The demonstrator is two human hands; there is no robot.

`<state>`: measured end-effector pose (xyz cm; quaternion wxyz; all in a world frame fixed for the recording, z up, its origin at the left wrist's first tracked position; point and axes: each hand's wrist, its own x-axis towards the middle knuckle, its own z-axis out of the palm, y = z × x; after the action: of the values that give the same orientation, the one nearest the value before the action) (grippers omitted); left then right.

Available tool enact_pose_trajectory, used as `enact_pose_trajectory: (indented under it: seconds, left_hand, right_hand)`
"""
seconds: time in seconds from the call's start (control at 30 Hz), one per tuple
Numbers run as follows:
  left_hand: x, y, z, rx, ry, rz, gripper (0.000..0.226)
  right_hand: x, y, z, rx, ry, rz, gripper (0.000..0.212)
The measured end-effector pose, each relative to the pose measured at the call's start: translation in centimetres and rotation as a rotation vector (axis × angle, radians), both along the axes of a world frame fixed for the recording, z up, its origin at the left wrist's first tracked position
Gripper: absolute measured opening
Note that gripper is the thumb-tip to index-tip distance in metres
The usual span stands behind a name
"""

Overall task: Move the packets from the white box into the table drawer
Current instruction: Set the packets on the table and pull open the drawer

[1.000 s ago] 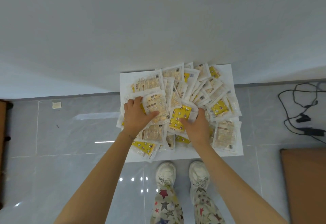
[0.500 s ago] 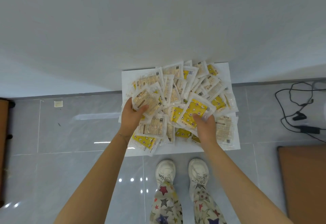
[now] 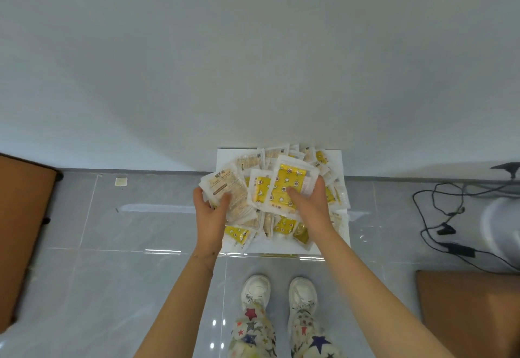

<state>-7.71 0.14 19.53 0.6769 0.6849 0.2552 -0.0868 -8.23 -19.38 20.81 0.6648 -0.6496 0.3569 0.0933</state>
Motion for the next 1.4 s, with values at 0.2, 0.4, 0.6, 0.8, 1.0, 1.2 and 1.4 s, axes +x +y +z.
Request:
enact_pose_trajectory:
  seconds: [0.2, 0.4, 0.6, 0.8, 1.0, 1.2, 1.4]
  left_hand:
    - [-4.0, 2.0, 8.0, 0.001, -0.063, 0.131, 0.051]
    - [-11.5, 6.0, 12.4, 0.031, -0.071, 0.247, 0.047]
    - [-17.6, 11.1, 15.1, 0.01, -0.084, 0.454, 0.046]
    - [-22.5, 18.5, 17.6, 0.012, -0.113, 0.659, 0.045]
    - [-28.1, 27.7, 17.3, 0.028, -0.103, 0.799, 0.043]
    - [-33.2, 35.8, 16.0, -0.014, -0.081, 0.926, 0.046]
    - [-36.8, 41.2, 14.3, -0.079, -0.073, 1.111, 0.044]
  right_hand:
    - [-2.1, 1.4, 7.5, 0.025, -0.065, 0.181, 0.064]
    - [-4.9, 4.7, 11.1, -0.031, -0.094, 0.469, 0.071]
    - [-6.4, 11.8, 14.6, -0.042, -0.139, 0.698, 0.069]
    - [-7.1, 22.5, 17.1, -0.049, -0.188, 0.883, 0.059]
    - [-9.2, 33.3, 17.3, -0.045, -0.197, 0.995, 0.052]
    - [-12.4, 42.6, 16.5, -0.006, -0.171, 1.056, 0.045]
    - [-14.9, 51.0, 15.7, -0.001, -0.187, 1.21, 0.047]
